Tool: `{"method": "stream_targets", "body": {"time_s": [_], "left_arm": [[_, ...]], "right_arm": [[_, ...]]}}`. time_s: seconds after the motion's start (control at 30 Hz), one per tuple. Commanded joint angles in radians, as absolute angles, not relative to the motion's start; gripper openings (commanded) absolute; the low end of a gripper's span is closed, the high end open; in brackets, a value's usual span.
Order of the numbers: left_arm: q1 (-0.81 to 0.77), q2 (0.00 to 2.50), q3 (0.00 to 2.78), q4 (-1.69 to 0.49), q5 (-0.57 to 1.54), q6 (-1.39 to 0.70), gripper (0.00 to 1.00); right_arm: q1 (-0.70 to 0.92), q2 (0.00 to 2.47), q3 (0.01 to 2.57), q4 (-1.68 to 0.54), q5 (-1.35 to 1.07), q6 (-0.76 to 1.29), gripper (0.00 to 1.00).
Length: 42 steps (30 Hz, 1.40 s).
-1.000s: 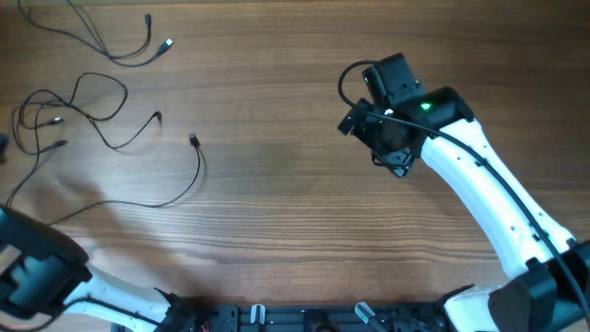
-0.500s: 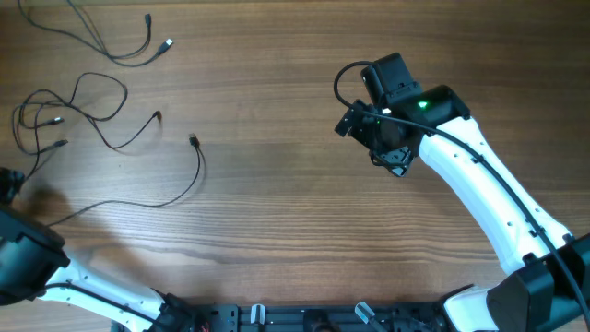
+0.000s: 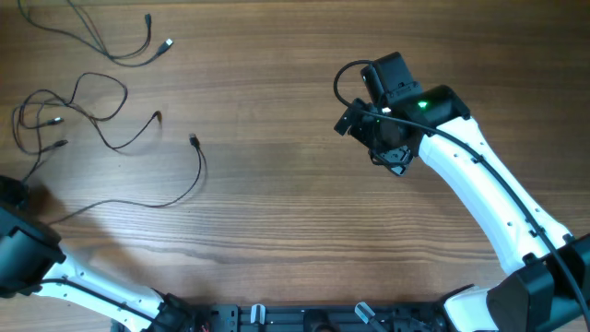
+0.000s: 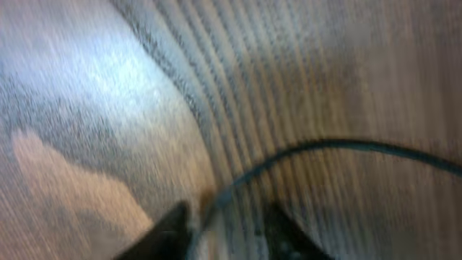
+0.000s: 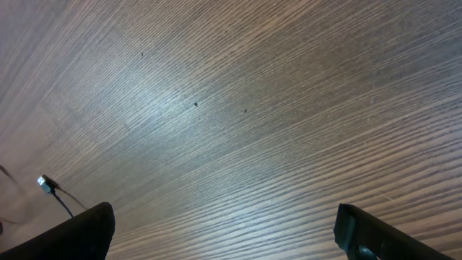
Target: Untangle cables
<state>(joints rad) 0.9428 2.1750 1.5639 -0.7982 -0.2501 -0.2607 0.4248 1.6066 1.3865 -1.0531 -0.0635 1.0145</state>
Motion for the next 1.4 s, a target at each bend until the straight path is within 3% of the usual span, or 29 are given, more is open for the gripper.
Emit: {"method": "stream_targets", "body": {"time_s": [0.0,0.27,0.67,0.7,0.73,0.77,1.03,1.23,1.37], "left_arm": [[0.983,2.209,1.550,-0.806,-0.302,-0.239,0.04],[1.084,2.181,1.560,-0.822,-0.376,-0.239,0.04],[1.021,2.067,1.647,-0.750,-0.414,-0.163,0.05],[1.015,2.061,1.648,-0.740,-0.413,-0.164,0.09],[1.003,2.056,1.648,-0.726,-0.408,-0.165,0.33],[0.993,2.055,1.648,-0.718,-0.393,-0.164,1.00],[0.897,2.038,1.651,-0.706,-0.368,-0.160,1.00],[0.734,1.976,1.676,-0.662,0.009,-0.247,1.00],[0.625,1.977,1.668,-0.731,0.040,-0.415,1.00]], "right_arm": [[0.429,1.620,1.398,-1.055,-0.069,0.994,1.00],[0.429,1.620,1.398,-1.057,-0.069,0.995,0.99],[0.429,1.620,1.399,-1.052,-0.069,0.994,1.00],[0.429,1.620,1.398,-1.052,-0.069,0.995,1.00],[0.429,1.620,1.399,-1.052,-0.069,0.994,1.00],[0.429,1.620,1.399,-1.052,-0.069,0.995,1.00],[0.429,1.620,1.399,-1.052,-0.069,0.994,1.00],[0.429,1.621,1.398,-1.052,-0.069,0.994,1.00],[0.429,1.622,1.398,-1.052,-0.069,0.994,1.00]]}}
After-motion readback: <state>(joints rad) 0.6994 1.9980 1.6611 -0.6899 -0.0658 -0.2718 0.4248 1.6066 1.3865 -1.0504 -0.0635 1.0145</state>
